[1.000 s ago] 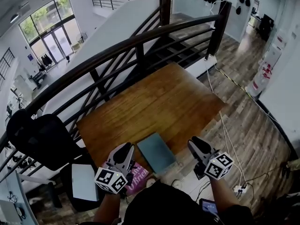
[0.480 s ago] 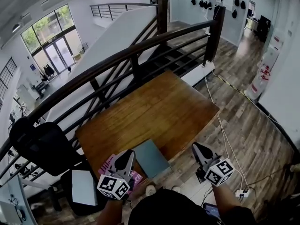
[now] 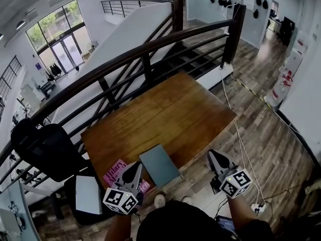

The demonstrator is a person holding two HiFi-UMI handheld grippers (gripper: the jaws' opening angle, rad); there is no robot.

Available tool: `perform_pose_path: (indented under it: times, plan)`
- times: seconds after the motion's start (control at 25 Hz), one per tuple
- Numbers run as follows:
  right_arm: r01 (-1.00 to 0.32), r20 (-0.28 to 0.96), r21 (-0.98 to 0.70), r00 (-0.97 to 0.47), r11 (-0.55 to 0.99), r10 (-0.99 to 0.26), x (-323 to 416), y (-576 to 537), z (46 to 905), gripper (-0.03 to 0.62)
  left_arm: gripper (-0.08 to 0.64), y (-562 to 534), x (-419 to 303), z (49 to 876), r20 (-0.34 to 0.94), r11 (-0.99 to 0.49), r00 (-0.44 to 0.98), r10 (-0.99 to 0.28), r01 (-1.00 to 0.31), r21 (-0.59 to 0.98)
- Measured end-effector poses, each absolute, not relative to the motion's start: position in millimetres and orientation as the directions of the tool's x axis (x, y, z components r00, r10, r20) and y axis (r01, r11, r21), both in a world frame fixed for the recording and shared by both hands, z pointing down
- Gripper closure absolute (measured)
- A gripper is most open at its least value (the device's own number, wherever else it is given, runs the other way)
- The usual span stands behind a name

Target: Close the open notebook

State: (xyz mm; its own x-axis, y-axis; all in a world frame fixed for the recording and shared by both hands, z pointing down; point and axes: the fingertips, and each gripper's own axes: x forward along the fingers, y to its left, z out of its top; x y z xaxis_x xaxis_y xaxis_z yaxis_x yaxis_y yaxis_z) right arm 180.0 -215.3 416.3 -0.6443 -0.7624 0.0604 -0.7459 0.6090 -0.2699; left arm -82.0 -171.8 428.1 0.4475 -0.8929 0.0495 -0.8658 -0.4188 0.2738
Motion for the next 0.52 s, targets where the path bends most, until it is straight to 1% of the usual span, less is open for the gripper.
perform_pose_path:
  times: [0.16,0.52]
  plan:
    - [-0.741,0.065,-0.282,-0.649,0.609,-0.758,182.6,-215.9,418.0,0.597,0.532,-172.4,-85.6,422.4,0.035,-0.397,0.421,-0.906,-0.877,0.270]
    - [-0.744,0.078,-0.299,-0.643,0.598,-0.762,186.8,-217.1,421.1,0.597,0.531,-173.7,-90.7,428.1,0.048,-0.386,0.415,-0.909,-0.879,0.281]
